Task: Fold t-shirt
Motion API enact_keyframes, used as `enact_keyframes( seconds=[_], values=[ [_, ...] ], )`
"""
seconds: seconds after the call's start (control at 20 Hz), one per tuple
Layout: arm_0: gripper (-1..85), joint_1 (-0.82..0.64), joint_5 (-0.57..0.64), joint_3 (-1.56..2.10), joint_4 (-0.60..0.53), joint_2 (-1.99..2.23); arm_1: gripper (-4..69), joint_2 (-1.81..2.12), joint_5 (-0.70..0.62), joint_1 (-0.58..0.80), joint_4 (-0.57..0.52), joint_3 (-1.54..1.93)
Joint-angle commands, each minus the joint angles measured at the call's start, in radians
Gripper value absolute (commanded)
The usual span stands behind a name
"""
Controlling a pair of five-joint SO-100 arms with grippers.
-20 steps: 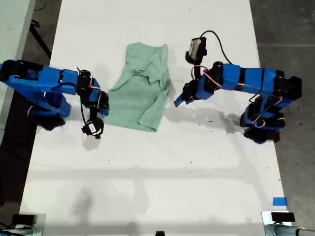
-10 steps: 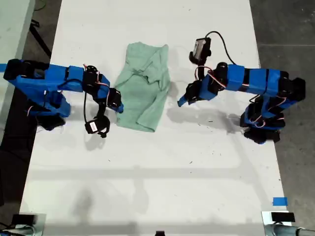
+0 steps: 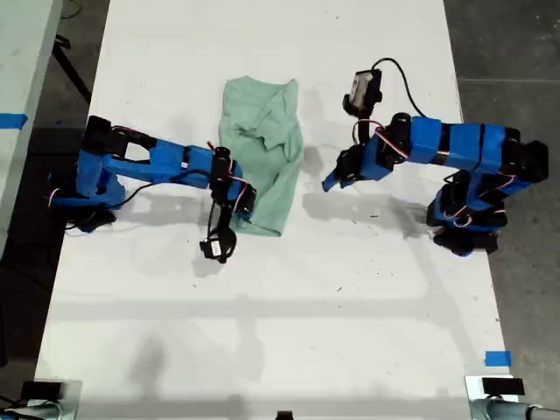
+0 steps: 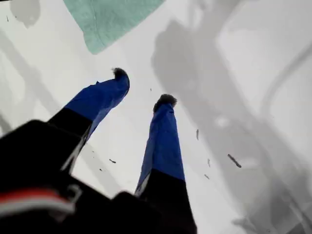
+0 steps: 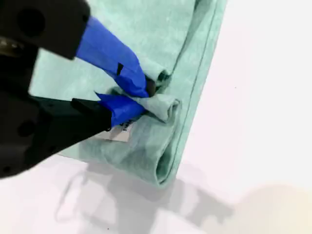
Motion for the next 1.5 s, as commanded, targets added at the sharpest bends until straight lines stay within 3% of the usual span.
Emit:
enact_keyframes(
  seconds=[0.0, 0.1, 0.3, 0.45, 0.55, 0.65, 0.75, 0.8, 1.1, 1.45],
  values=[
    [29.3, 0.029, 0.011, -0.195, 0.124, -0.04, 15.7, 0.063, 0.009, 0.005, -0.017, -0.002],
    [34.0, 0.032, 0.017, -0.236, 0.215, 0.032, 15.6, 0.069, 0.011, 0.005, -0.023, 0.014],
    [33.6, 0.021, 0.072, -0.258, 0.344, 0.322, 15.5, 0.072, 0.02, 0.012, -0.046, 0.04],
    [33.4, 0.003, 0.025, -0.141, 0.46, 0.457, 15.5, 0.091, 0.034, 0.006, -0.091, 0.084],
    [33.7, 0.028, -0.069, 0.1, 0.399, 0.563, 12.3, 0.072, 0.035, -0.021, -0.115, 0.091],
    [33.5, 0.077, -0.196, 0.4, 0.233, 0.723, 13.6, 0.057, 0.066, -0.06, -0.141, 0.104],
    [32.6, 0.109, -0.273, 0.646, 0.043, 0.845, 24.4, 0.002, 0.109, -0.112, -0.204, 0.11],
    [32.6, 0.117, -0.298, 0.683, 0.015, 0.85, 27.3, -0.055, 0.133, -0.135, -0.227, 0.094],
    [33.1, 0.086, -0.31, 0.637, -0.061, 0.706, 32.4, -0.41, 0.164, -0.17, -0.21, -0.198],
    [32.9, 0.029, -0.29, 0.5, -0.08, 0.495, 33.0, -0.718, 0.132, -0.149, -0.098, -0.546]
  ],
)
